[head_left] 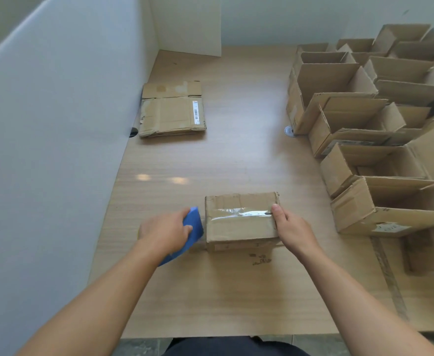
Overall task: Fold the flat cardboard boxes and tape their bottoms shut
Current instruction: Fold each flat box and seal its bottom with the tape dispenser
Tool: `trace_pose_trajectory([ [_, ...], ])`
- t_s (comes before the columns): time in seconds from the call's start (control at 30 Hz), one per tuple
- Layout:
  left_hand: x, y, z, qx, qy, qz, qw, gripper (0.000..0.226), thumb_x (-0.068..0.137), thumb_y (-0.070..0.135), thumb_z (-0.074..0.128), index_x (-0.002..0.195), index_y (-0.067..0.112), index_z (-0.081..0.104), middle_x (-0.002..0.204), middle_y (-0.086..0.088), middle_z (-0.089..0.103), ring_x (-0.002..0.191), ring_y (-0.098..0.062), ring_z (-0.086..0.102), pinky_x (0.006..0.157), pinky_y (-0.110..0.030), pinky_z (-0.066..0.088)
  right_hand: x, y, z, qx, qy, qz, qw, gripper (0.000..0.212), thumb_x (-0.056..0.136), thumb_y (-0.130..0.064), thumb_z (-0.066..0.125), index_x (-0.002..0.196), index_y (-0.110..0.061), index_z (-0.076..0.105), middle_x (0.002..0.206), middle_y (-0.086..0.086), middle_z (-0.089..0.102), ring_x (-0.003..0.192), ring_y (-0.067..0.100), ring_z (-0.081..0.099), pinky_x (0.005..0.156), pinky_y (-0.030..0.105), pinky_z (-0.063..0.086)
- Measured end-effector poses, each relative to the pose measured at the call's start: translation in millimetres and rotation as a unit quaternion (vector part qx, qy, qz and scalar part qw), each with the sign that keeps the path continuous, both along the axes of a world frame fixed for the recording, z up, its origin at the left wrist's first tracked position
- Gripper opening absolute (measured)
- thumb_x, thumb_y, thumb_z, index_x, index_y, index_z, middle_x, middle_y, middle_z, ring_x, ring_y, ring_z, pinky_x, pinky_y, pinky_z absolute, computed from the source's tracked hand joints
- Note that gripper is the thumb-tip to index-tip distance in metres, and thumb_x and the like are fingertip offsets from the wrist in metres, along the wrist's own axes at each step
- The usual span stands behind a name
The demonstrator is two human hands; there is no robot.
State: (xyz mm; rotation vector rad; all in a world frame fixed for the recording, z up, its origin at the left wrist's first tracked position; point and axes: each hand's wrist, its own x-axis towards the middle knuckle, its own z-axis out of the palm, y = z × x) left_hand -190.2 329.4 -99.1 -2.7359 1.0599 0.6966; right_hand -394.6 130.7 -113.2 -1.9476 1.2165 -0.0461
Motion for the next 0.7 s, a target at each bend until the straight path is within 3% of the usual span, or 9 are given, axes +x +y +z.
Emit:
trace_pose_trajectory([
  [0.07,9.4,17.2,-6.2,-0.015,-0.039,0.025,0.999,0.053,0.100,0.047,0.037,0.150,0.047,0.018,0.124,-0.005,0.063,0.111,-0.029,0.061,0.081,-0.036,0.047,-1.3,2.7,-1.7,0.001,-0.027,-0.013,1.000,0.038,0.103,-0.048,0.036,0.116,-0.023,0.061,0.109,-0.001,0.066,0.113,0.029,0.057,0.083,0.033,0.037],
  [0.17,20.5,41.5,-25.3,-0.008,-0.042,0.048,0.998,0.065,0.103,0.043,0.036,0.155,0.043,-0.003,0.120,-0.011,0.054,0.107,-0.031,0.058,0.087,-0.038,0.046,-3.4,9.2,-0.9,-0.036,-0.061,-0.024,0.997,0.064,0.097,-0.054,0.048,0.151,-0.020,0.038,0.147,0.002,0.050,0.136,0.023,0.045,0.107,0.033,0.036],
  [0.27,22.2,55.2,-41.5,-0.027,-0.017,0.096,0.995,0.071,0.103,0.041,0.038,0.154,0.043,-0.010,0.109,-0.011,0.048,0.096,-0.028,0.050,0.082,-0.039,0.043,-0.9,13.6,3.3,-0.061,-0.068,0.011,0.996,0.077,0.092,-0.054,0.059,0.155,-0.021,0.029,0.151,0.001,0.042,0.139,0.019,0.037,0.102,0.025,0.029],
  [0.37,17.2,58.8,-56.4,-0.065,-0.005,0.135,0.989,0.074,0.102,0.041,0.039,0.155,0.039,-0.012,0.112,-0.012,0.049,0.094,-0.027,0.046,0.082,-0.040,0.045,5.9,11.8,5.3,-0.041,-0.064,0.017,0.997,0.088,0.085,-0.064,0.059,0.156,-0.025,0.025,0.150,-0.003,0.042,0.139,0.019,0.037,0.106,0.031,0.033],
  [0.5,13.0,55.5,-57.1,-0.069,0.017,0.156,0.985,0.072,0.101,0.044,0.039,0.155,0.040,-0.010,0.124,-0.016,0.048,0.106,-0.031,0.047,0.089,-0.043,0.044,13.3,13.8,-0.3,0.052,-0.095,-0.037,0.993,0.083,0.084,-0.050,0.067,0.154,-0.031,0.026,0.146,-0.003,0.045,0.134,0.019,0.043,0.113,0.038,0.036],
  [0.57,11.7,46.6,-43.7,-0.067,0.003,0.174,0.982,0.066,0.101,0.045,0.039,0.156,0.037,0.004,0.135,-0.017,0.042,0.122,-0.034,0.039,0.100,-0.045,0.039,14.0,15.3,-3.8,0.098,-0.119,-0.067,0.986,0.084,0.079,-0.047,0.069,0.151,-0.038,0.027,0.143,-0.004,0.044,0.130,0.017,0.046,0.112,0.044,0.038],
  [0.63,2.5,30.1,-24.8,-0.156,-0.008,0.184,0.970,0.061,0.099,0.047,0.044,0.154,0.027,0.028,0.147,-0.016,0.035,0.135,-0.034,0.030,0.109,-0.043,0.030,13.9,16.7,-4.4,0.123,-0.129,-0.074,0.981,0.083,0.081,-0.039,0.071,0.151,-0.039,0.026,0.143,-0.004,0.042,0.130,0.016,0.046,0.112,0.045,0.039],
  [0.7,-18.3,3.3,-6.5,-0.277,0.065,0.176,0.942,0.070,0.094,0.052,0.053,0.153,0.018,0.033,0.155,-0.013,0.034,0.143,-0.028,0.028,0.115,-0.038,0.023,14.2,17.0,-5.0,0.121,-0.129,-0.073,0.981,0.081,0.084,-0.035,0.072,0.151,-0.038,0.026,0.143,-0.003,0.042,0.130,0.016,0.045,0.112,0.044,0.038],
])
